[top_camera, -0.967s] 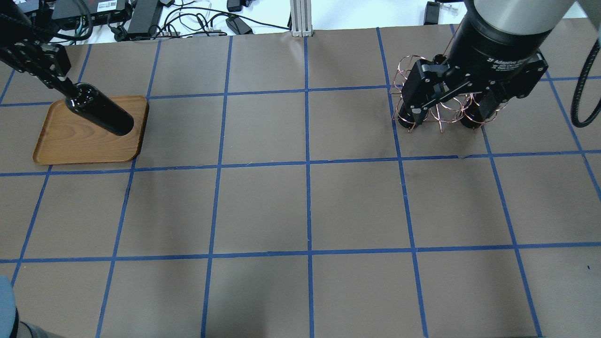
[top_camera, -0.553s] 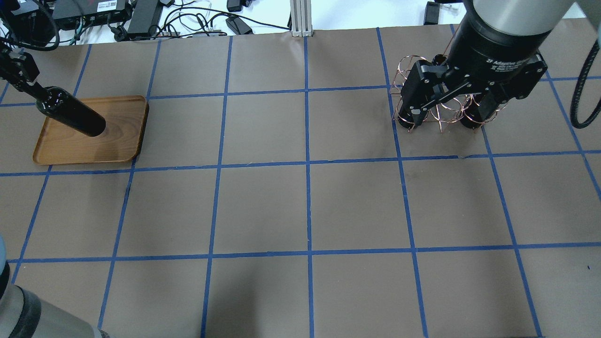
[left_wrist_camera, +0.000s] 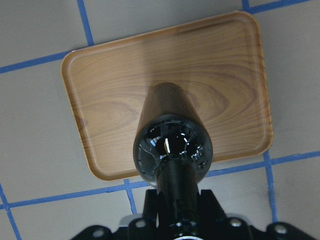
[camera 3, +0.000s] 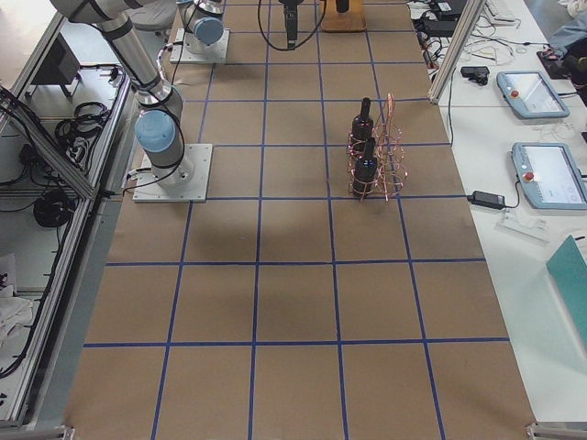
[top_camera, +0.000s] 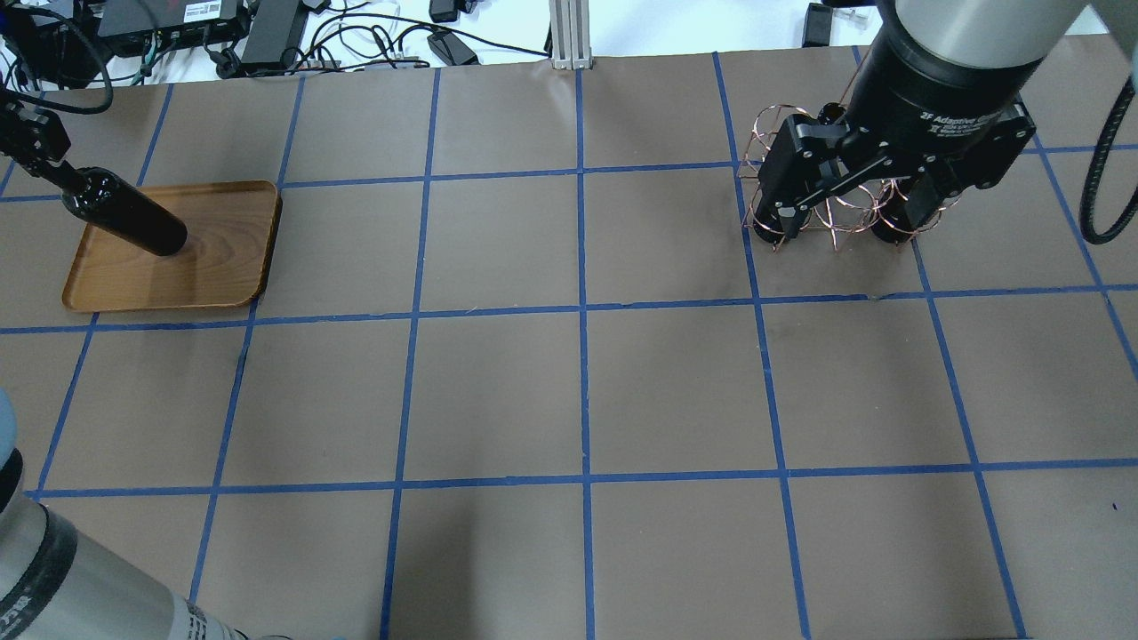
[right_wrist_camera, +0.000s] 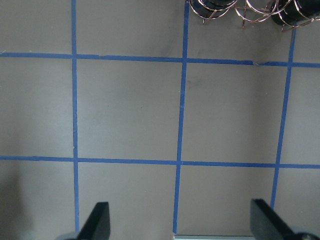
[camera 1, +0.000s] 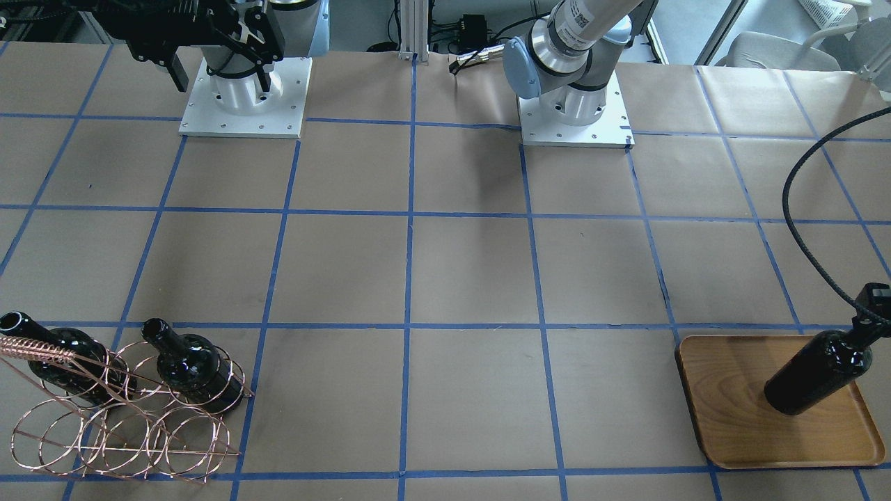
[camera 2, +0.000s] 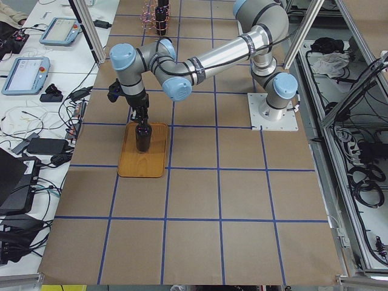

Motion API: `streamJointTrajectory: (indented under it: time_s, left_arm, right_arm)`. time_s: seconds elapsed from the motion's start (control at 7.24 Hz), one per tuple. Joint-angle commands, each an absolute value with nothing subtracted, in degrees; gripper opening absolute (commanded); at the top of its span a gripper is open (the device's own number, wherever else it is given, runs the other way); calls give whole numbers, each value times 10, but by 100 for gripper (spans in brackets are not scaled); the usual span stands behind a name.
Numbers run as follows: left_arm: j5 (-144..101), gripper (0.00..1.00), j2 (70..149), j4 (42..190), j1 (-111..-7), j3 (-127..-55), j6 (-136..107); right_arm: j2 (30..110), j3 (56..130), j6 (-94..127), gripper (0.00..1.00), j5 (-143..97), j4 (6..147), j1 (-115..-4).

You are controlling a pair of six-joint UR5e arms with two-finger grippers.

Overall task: Take wine from basket and place on tray
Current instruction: 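Lower the bottle upright onto the wooden tray with the left gripper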

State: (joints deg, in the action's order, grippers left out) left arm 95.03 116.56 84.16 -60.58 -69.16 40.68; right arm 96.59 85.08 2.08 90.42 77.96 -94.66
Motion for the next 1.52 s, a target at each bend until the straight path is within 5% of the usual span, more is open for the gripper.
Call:
streamJointTrajectory:
  time_s: [0.0,0.14,0.55,1.38]
  left_arm:
    - [953,4,1173,838,-606,-691,408]
    - [953,52,1172,838,-605,-691,408]
    - [953,100,1159,834,-594,-693,420]
    - [889,100,962,947,-683,-775,228]
  right_arm:
    - [966,851,21,100,904,780,-947]
    - [966,851,21,100,904,780,-947]
    - [966,851,21,100,904,780,-947]
    - [966,851,20,100,904,780,-947]
